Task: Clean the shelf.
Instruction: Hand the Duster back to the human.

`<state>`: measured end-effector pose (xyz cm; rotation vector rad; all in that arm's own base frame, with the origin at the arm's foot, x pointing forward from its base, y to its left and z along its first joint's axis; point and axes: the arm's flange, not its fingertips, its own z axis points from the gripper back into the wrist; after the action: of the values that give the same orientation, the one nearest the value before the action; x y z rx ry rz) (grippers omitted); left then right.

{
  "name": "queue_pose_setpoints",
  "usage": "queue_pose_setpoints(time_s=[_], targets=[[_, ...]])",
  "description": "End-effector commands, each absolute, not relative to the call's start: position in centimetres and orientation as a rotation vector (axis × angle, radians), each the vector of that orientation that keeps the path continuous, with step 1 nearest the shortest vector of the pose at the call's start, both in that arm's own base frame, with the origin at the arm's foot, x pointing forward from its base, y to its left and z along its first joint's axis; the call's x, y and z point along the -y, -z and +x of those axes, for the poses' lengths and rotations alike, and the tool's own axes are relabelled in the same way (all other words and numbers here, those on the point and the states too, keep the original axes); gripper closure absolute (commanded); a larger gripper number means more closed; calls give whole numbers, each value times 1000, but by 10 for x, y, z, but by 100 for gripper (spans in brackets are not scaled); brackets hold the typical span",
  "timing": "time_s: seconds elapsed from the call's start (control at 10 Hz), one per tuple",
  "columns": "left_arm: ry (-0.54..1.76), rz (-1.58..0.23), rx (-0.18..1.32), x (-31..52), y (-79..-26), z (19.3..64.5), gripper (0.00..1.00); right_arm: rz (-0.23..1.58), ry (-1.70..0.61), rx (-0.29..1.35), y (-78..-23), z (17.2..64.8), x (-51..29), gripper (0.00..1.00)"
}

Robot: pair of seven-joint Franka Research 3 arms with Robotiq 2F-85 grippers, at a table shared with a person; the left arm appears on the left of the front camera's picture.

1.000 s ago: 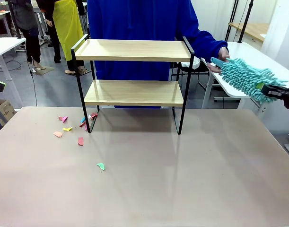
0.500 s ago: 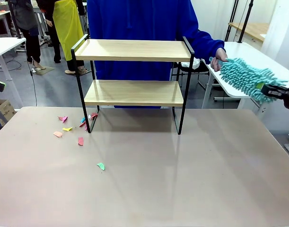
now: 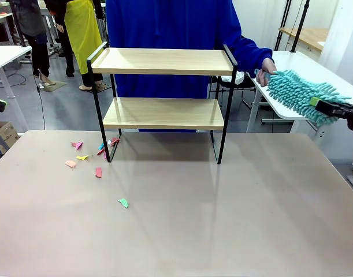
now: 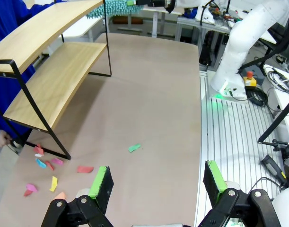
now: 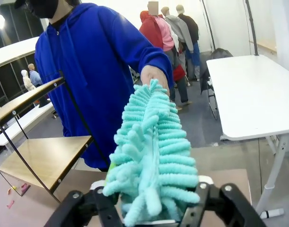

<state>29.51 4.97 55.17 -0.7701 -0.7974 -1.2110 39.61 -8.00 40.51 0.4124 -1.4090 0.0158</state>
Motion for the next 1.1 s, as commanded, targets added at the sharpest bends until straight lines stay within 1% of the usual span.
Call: queue_pose_setpoints(time_s=[0.0, 0.2, 0.4, 0.5, 0.6, 0.7, 0.8, 0.9, 1.0], targets=[[1223, -784, 825, -48, -553, 296, 0, 486, 19, 1496, -431, 382, 88, 0], [1223, -784, 825, -48, -553, 296, 0, 568, 67, 1598, -484, 369, 106, 0], [1223, -784, 825, -48, -553, 296, 0, 711, 186, 1691, -531, 353, 138, 0], [1223, -784, 825, -48, -553, 296, 0, 759, 249, 1741, -546, 345, 156, 0], [1223, -784, 825, -48, -553, 296, 0, 836, 285, 1753, -551, 338, 171, 0], [1223, -784, 825, -48, -553, 296, 0, 841, 296, 1763, -552, 336, 177, 0], [1223, -784, 825, -48, -553, 296, 0, 921, 239, 1752, -550, 334, 182, 0], [1223, -784, 825, -48, -553, 296, 0, 783, 284, 1776, -557, 334, 169, 0], [1223, -784, 825, -48, -553, 296, 0, 783, 284, 1776, -557, 334, 169, 0]])
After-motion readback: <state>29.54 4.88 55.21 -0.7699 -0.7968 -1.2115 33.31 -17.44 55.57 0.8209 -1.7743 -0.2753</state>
